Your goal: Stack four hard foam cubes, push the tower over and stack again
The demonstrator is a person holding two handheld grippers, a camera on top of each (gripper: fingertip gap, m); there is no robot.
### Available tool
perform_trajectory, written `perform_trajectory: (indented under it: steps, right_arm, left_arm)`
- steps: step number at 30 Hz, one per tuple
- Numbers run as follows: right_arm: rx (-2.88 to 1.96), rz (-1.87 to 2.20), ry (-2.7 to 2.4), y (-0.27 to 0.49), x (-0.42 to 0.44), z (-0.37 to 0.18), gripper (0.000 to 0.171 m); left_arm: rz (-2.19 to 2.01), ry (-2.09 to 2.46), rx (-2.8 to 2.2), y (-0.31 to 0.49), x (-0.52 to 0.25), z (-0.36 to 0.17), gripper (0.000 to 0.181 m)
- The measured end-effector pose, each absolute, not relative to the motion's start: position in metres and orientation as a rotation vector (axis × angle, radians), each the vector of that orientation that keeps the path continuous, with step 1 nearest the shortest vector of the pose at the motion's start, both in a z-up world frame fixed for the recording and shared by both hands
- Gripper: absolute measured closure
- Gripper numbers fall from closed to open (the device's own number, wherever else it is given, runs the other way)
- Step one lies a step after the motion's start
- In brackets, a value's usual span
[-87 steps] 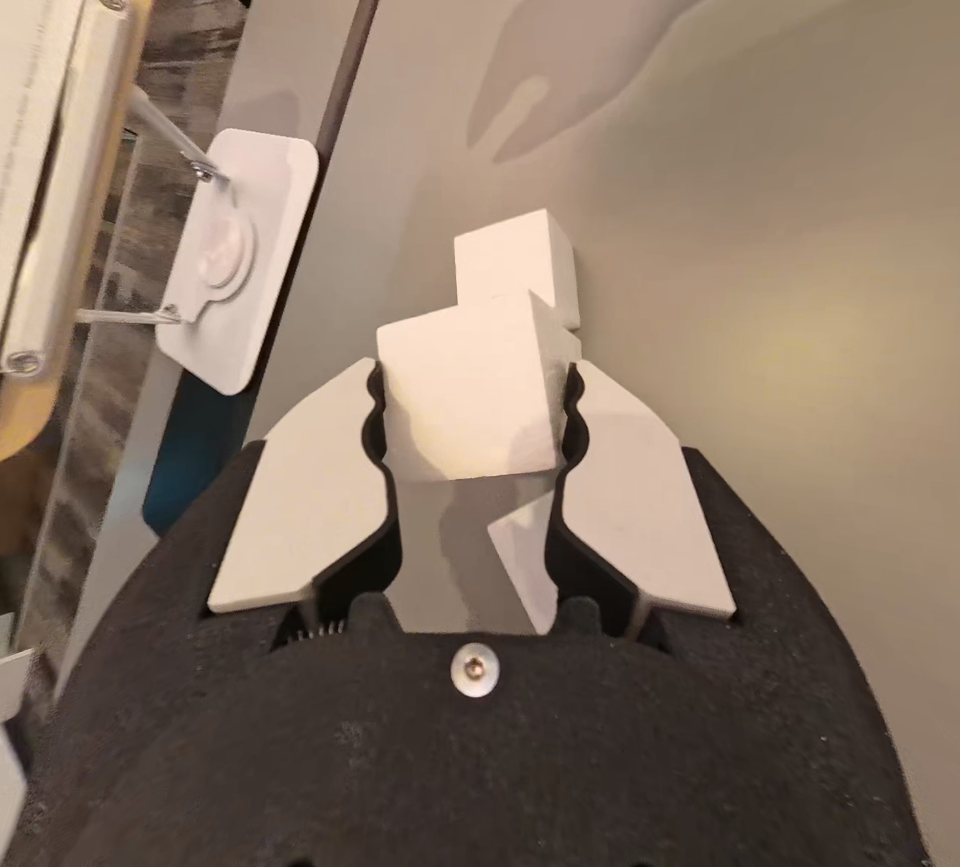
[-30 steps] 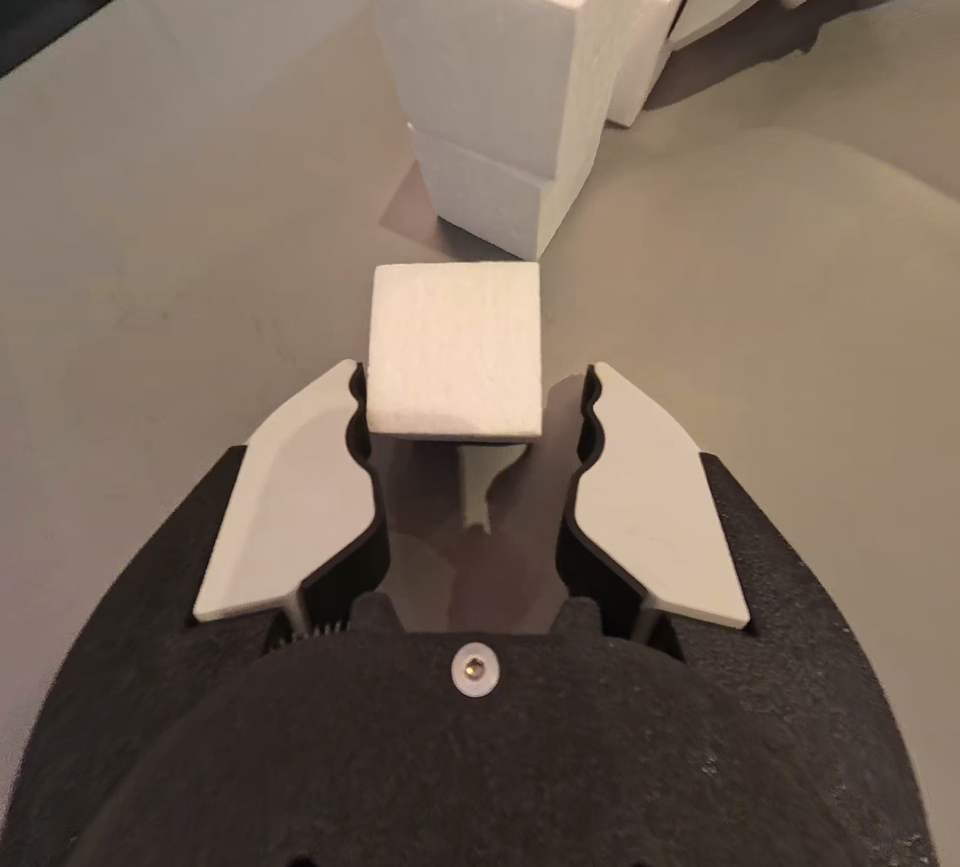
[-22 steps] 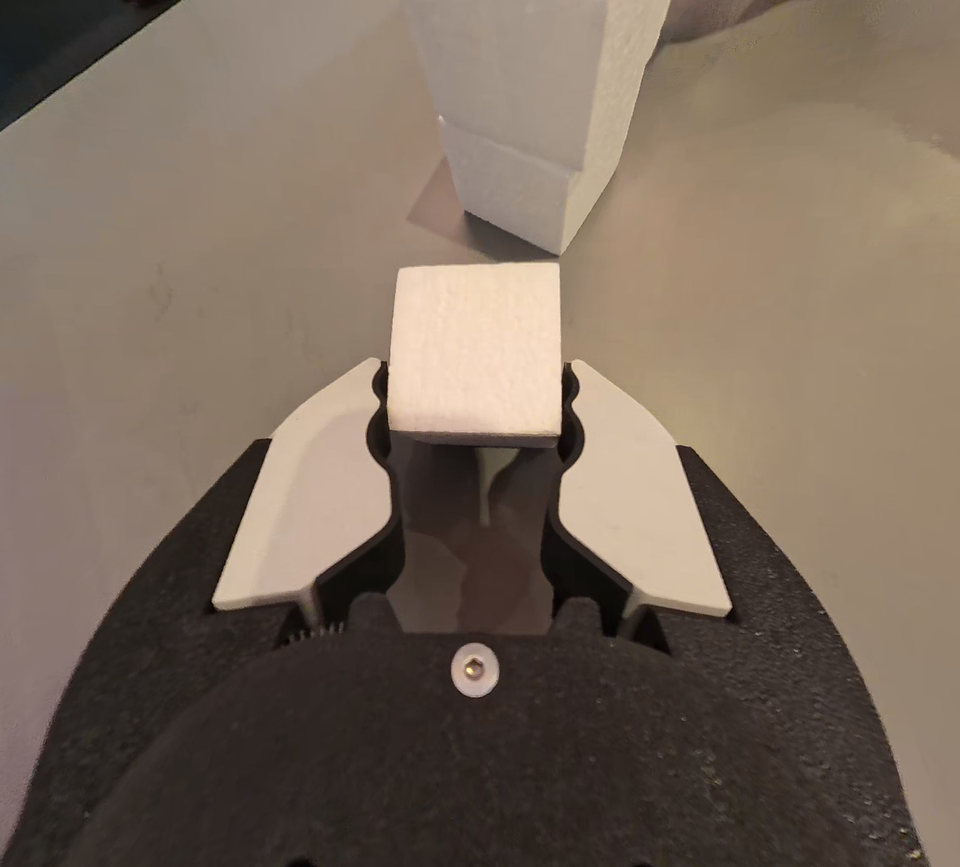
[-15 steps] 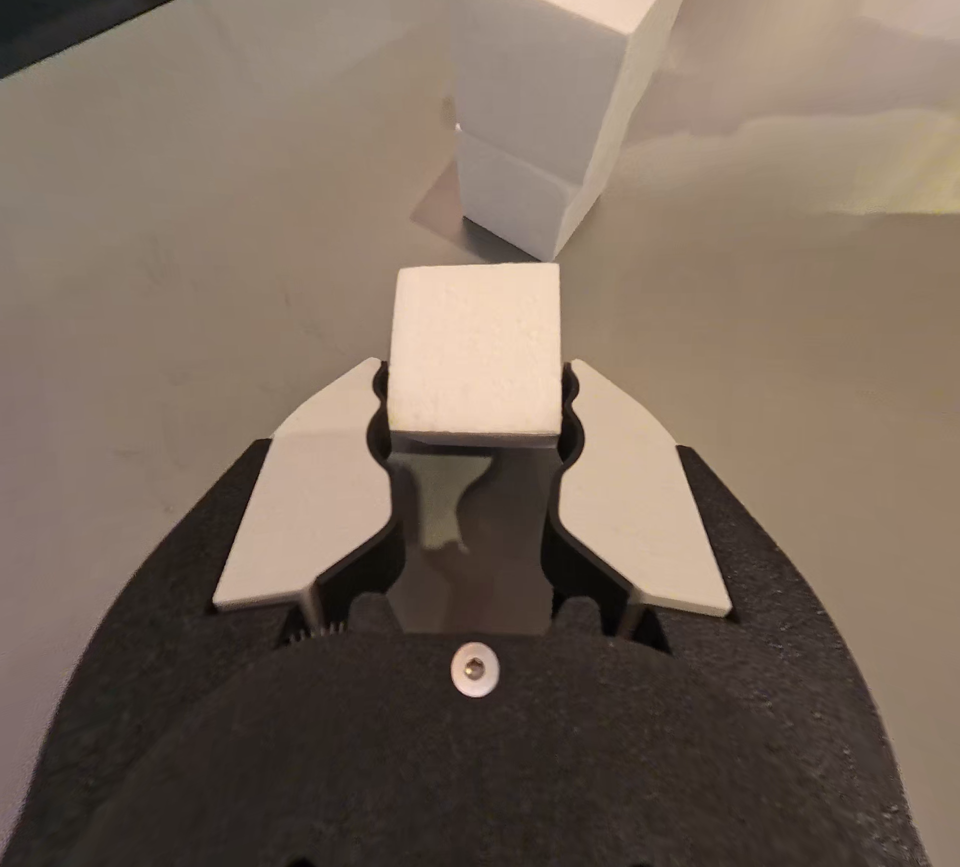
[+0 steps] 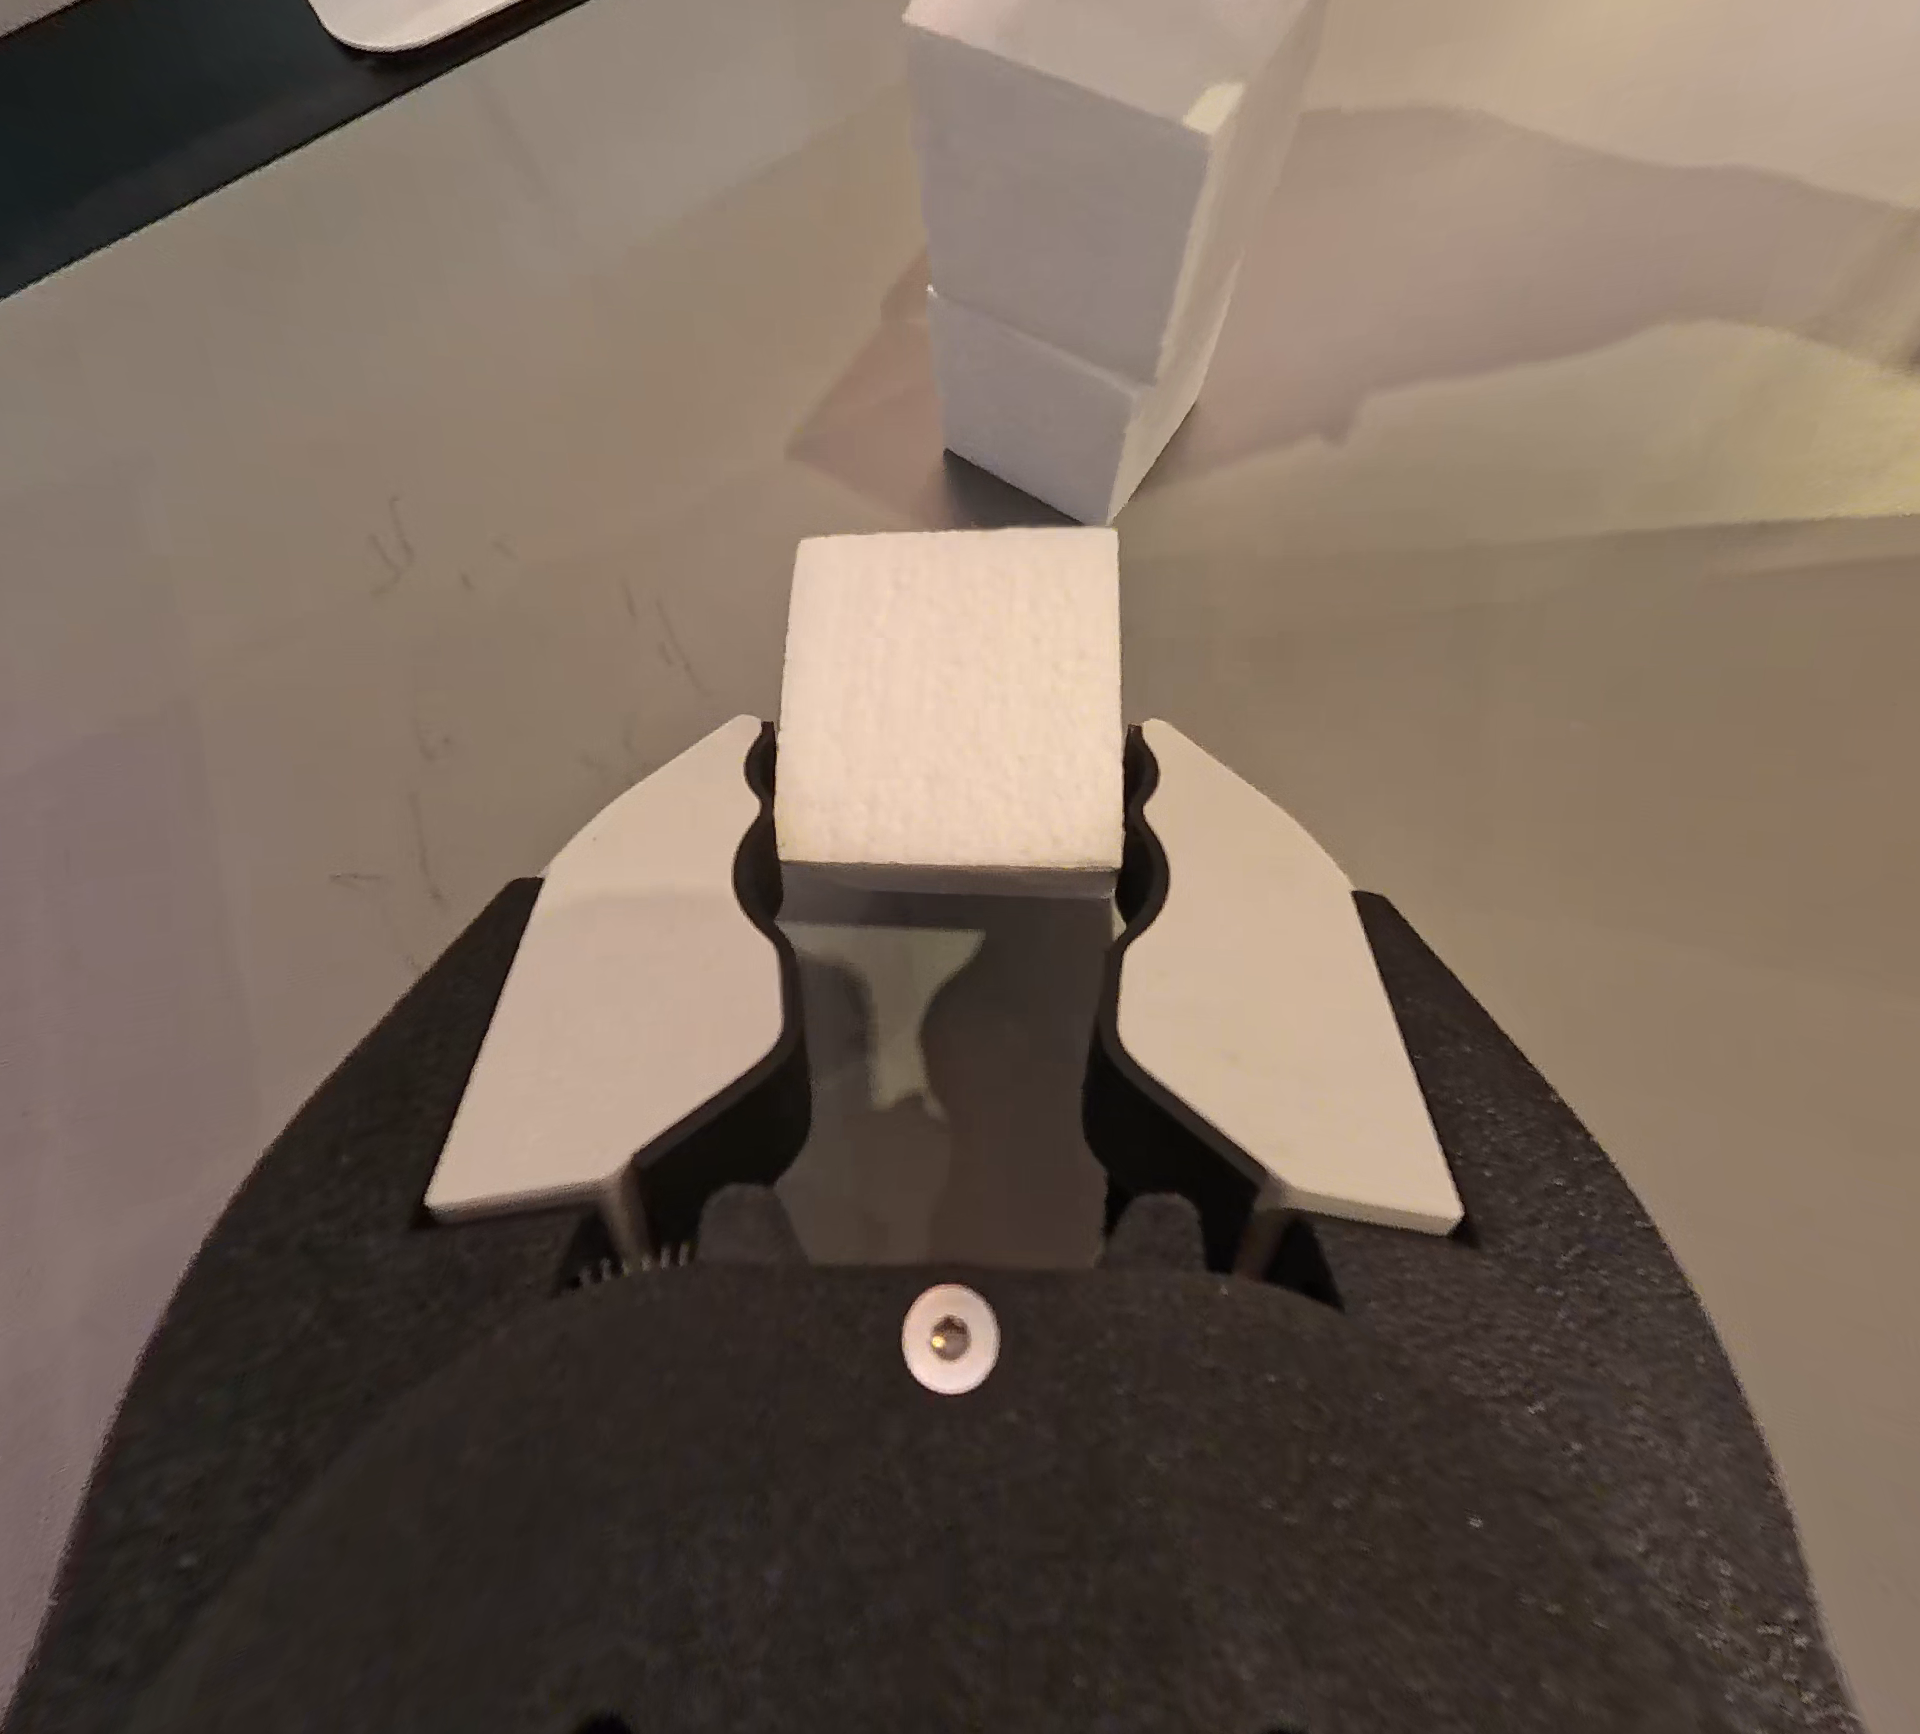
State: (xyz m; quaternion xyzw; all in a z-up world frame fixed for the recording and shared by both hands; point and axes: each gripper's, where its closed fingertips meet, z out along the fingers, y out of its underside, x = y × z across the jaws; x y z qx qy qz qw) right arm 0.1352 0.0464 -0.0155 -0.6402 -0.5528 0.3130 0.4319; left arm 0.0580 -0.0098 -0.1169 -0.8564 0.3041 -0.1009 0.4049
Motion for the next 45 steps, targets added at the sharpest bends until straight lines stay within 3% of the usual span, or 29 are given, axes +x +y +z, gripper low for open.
perform_trajectory:
  steps: [15,18,22,27,34,45]
  right_arm:
    - [-1.632,0.735,-1.431,0.048,0.131,-0.034,0.11]
    - [-1.619,0.729,-1.428,0.047,0.133,-0.031,0.096]
    - [-1.558,0.787,-1.408,0.041,0.147,-0.01,0.093]
    - [-1.495,0.868,-1.349,0.041,0.192,0.011,0.092]
    - [-1.53,0.953,-1.184,0.063,0.239,0.018,0.093]
    - [-1.582,0.943,-1.18,0.07,0.252,0.003,0.094]
  left_arm:
    - [-0.215,0.804,-2.172,-0.013,0.061,-0.122,0.118]
    - [-0.22,0.789,-2.168,-0.012,0.058,-0.121,0.118]
    - [-0.231,0.775,-2.133,-0.009,0.052,-0.113,0.118]
    - [-0.414,0.738,-1.988,-0.009,0.053,-0.058,0.118]
    - [-0.463,1.023,-1.78,0.01,0.094,0.047,0.119]
    - [-0.339,1.359,-1.885,0.046,0.135,0.01,0.118]
